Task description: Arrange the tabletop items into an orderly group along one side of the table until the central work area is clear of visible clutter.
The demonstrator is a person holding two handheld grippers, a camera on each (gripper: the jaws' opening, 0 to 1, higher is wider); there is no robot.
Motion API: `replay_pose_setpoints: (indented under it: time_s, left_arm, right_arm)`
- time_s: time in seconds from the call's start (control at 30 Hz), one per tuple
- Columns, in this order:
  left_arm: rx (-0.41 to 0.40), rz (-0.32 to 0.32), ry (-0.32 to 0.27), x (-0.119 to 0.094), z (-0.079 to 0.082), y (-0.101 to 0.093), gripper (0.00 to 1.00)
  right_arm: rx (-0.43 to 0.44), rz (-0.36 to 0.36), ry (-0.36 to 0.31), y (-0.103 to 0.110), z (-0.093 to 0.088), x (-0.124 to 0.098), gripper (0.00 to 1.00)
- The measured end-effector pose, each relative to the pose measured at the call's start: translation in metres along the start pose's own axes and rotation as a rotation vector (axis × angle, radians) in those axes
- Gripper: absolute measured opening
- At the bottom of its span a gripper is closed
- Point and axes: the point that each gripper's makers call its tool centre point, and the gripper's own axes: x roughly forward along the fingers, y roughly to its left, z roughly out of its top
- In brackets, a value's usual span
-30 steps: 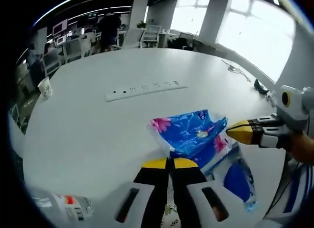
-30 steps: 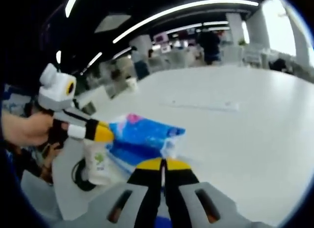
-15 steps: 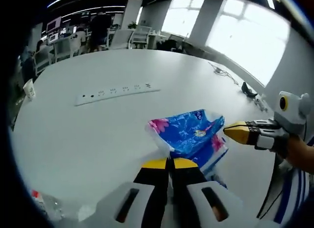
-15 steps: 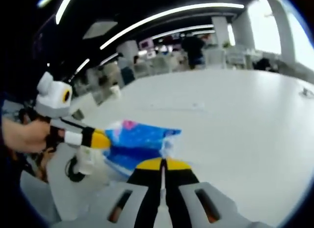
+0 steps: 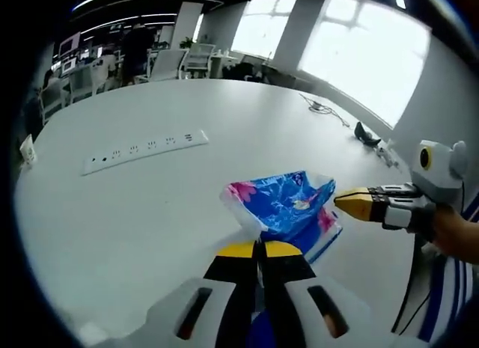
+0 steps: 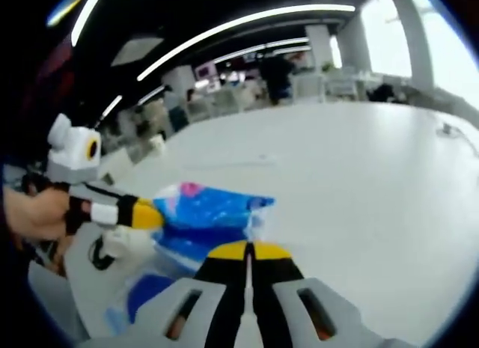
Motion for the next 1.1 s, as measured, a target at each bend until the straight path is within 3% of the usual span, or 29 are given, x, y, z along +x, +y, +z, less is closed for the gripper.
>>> replay_pose_setpoints:
  time_s: [0.57, 1.1]
  left_arm:
    - [0.001, -0.05, 0.036, 0.04, -0.012, -0.035, 0.01]
    - [0.016, -0.042, 0.103, 0.063, -0.034, -0.044, 0.02]
  right_arm:
    - [0.037, -0.062, 0.024, -0.05, -0.021, -0.01, 0.0]
    - [0.063, -0.072, 0.062, -0.067, -0.046, -0.01, 0.0]
